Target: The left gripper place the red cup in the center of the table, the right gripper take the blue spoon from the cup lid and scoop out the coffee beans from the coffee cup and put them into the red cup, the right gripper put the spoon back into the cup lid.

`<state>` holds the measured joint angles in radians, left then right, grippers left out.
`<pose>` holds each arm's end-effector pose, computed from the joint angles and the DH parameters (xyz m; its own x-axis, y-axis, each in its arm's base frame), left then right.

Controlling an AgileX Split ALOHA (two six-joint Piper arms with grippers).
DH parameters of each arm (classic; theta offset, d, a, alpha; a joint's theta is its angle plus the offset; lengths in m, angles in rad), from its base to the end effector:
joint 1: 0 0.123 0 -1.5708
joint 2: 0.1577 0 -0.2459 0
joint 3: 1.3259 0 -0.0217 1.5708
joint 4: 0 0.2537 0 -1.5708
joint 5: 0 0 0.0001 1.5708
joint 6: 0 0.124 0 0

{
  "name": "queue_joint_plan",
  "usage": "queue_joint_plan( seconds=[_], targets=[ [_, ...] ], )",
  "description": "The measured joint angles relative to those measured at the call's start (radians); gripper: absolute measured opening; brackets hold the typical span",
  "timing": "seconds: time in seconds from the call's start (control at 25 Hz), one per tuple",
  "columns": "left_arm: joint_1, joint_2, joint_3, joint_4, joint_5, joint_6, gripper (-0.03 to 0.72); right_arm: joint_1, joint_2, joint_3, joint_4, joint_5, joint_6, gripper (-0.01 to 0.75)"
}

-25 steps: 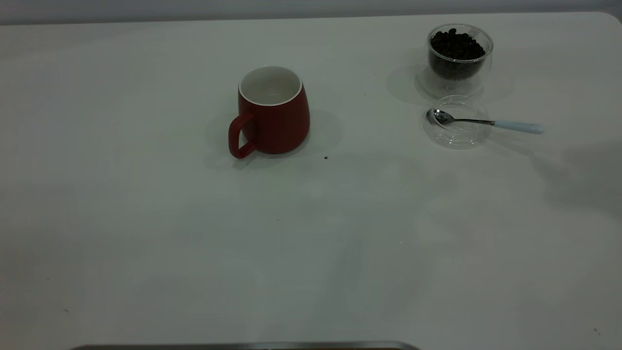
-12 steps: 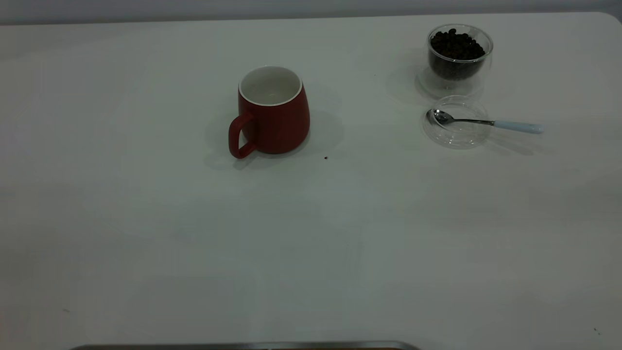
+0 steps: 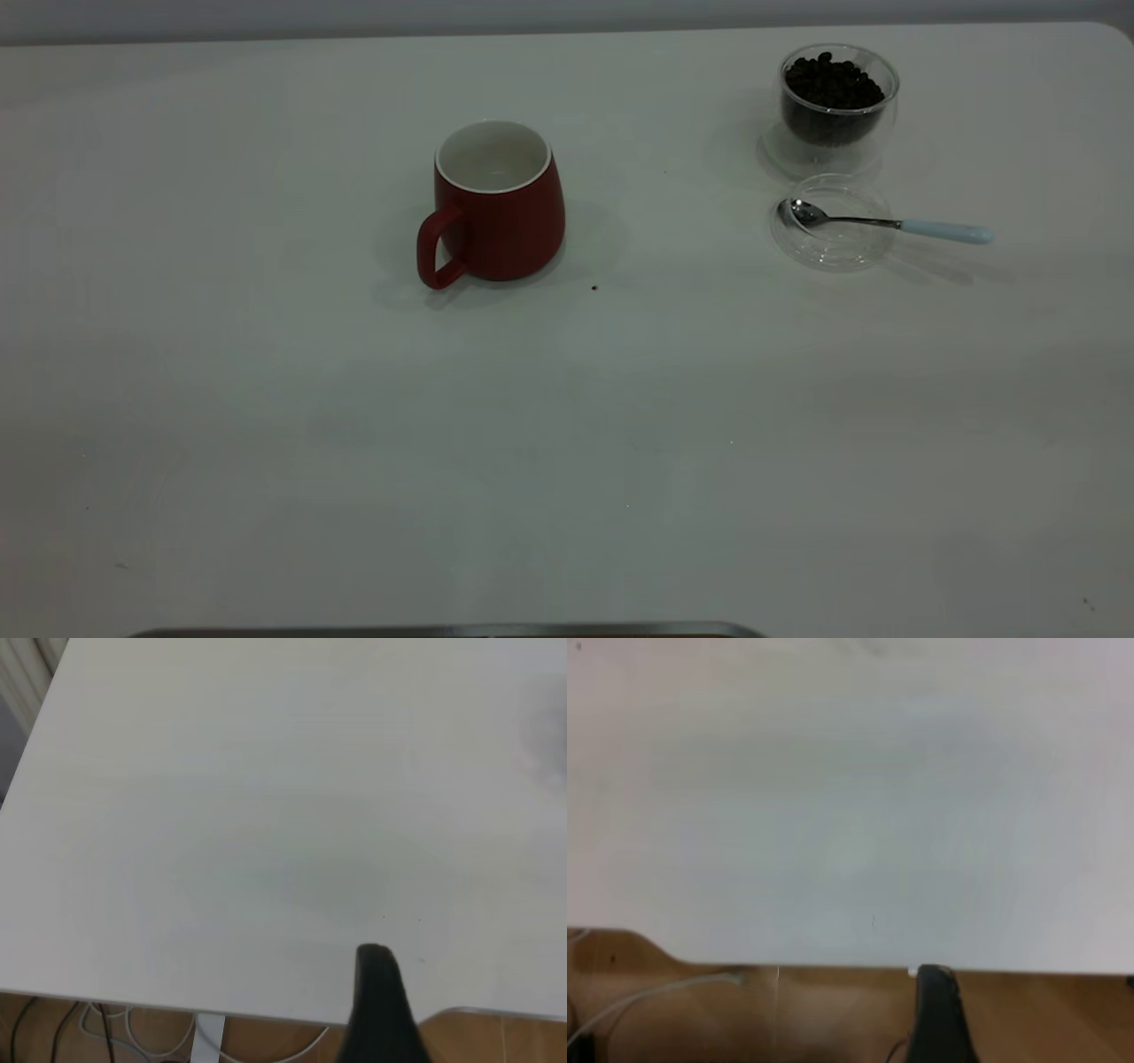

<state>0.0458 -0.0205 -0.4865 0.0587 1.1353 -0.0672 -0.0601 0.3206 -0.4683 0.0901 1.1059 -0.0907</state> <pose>0.0602 0.0094 0.2528 -0.5096 -0.0657 -0.8579 -0.1130 0.9936 -0.0090 0.1035 0.0038 0.2218 -0.7620 -0.0043 -0.6476 -0.0302 0.9991 0.0290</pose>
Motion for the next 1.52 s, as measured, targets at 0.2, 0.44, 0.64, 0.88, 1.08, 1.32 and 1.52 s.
queue_joint_plan(
  seconds=[0.2,0.44,0.64,0.88,1.08,1.32,1.52],
  targets=[
    [0.000,0.000,0.000,0.000,0.000,0.000,0.587,0.000,-0.170,0.000,0.000,0.008,0.001,0.590],
    [0.000,0.000,0.000,0.000,0.000,0.000,0.587,0.001,-0.337,0.000,0.000,0.022,0.001,0.590],
    [0.000,0.000,0.000,0.000,0.000,0.000,0.587,0.004,-0.336,0.000,0.000,0.022,0.001,0.590],
    [0.000,0.000,0.000,0.000,0.000,0.000,0.587,0.009,-0.336,0.000,0.000,0.022,0.001,0.590],
    [0.000,0.000,0.000,0.000,0.000,0.000,0.587,0.009,-0.336,0.000,0.000,0.022,0.001,0.590],
    [0.000,0.000,0.000,0.000,0.000,0.000,0.587,0.009,-0.337,0.000,0.000,0.022,0.001,0.590],
    [0.000,0.000,0.000,0.000,0.000,0.000,0.587,0.009,-0.337,0.000,0.000,0.022,0.001,0.590]
  ],
)
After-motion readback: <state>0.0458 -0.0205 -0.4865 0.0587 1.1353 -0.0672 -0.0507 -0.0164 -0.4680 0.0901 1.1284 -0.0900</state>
